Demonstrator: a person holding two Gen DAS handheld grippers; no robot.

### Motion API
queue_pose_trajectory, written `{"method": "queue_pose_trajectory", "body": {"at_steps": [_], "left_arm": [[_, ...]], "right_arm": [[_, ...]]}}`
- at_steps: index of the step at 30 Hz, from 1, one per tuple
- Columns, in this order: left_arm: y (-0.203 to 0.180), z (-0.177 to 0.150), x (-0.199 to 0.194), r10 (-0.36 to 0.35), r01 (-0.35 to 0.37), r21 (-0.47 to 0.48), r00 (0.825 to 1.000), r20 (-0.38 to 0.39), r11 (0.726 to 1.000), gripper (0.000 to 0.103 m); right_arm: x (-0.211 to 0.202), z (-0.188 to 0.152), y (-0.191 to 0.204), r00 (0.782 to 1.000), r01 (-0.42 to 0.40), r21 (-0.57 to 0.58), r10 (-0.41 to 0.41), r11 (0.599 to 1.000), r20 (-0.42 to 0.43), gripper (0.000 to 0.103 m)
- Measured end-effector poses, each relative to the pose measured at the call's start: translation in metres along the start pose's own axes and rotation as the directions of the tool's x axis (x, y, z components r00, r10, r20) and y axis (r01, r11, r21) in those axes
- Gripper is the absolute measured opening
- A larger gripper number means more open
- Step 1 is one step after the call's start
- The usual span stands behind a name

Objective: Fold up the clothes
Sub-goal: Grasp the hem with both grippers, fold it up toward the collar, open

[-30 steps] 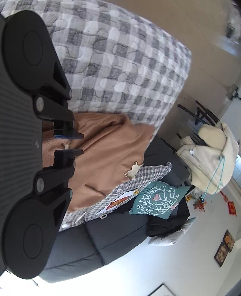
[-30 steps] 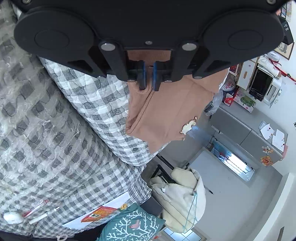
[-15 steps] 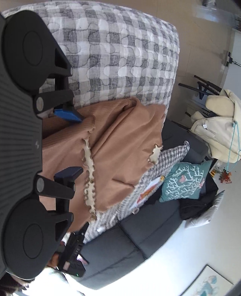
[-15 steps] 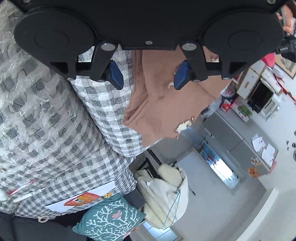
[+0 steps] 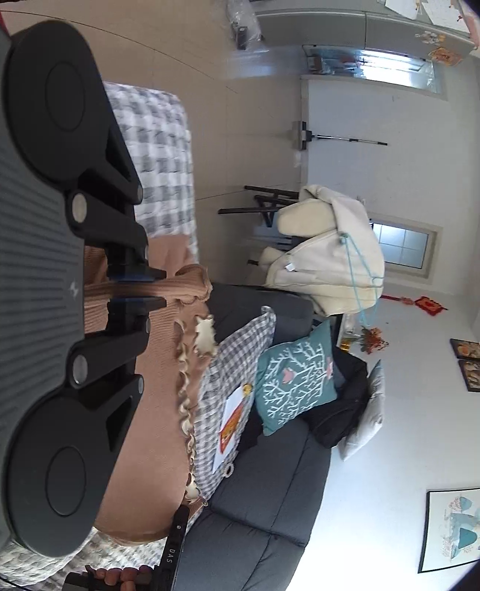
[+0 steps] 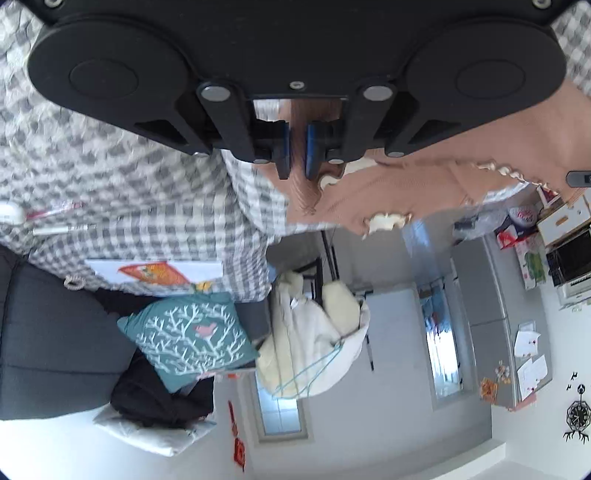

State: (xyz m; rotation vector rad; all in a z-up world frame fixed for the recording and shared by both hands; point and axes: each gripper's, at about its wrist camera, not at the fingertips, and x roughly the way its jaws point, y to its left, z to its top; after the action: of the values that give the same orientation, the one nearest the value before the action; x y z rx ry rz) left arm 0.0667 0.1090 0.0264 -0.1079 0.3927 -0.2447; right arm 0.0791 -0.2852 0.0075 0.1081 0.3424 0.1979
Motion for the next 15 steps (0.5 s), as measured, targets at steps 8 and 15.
{"method": "queue_pose_trajectory", "body": {"at_steps": [8, 15], "left_arm": [[0.013, 0.033, 0.086, 0.065, -0.065, 0.029, 0.998, 0.023, 0.997, 0.006], [0.033, 0.044, 0.157, 0.114, -0.113, 0.039, 0.993, -0.038, 0.993, 0.006]], "right_arm": [[0.079, 0.027, 0.013, 0.995, 0.102, -0.084, -0.101, 0.991, 0.026, 0.009], [0.158, 0.044, 0.017, 0.990, 0.133, -0.173, -0.138, 0.976, -0.018, 0.009]]}}
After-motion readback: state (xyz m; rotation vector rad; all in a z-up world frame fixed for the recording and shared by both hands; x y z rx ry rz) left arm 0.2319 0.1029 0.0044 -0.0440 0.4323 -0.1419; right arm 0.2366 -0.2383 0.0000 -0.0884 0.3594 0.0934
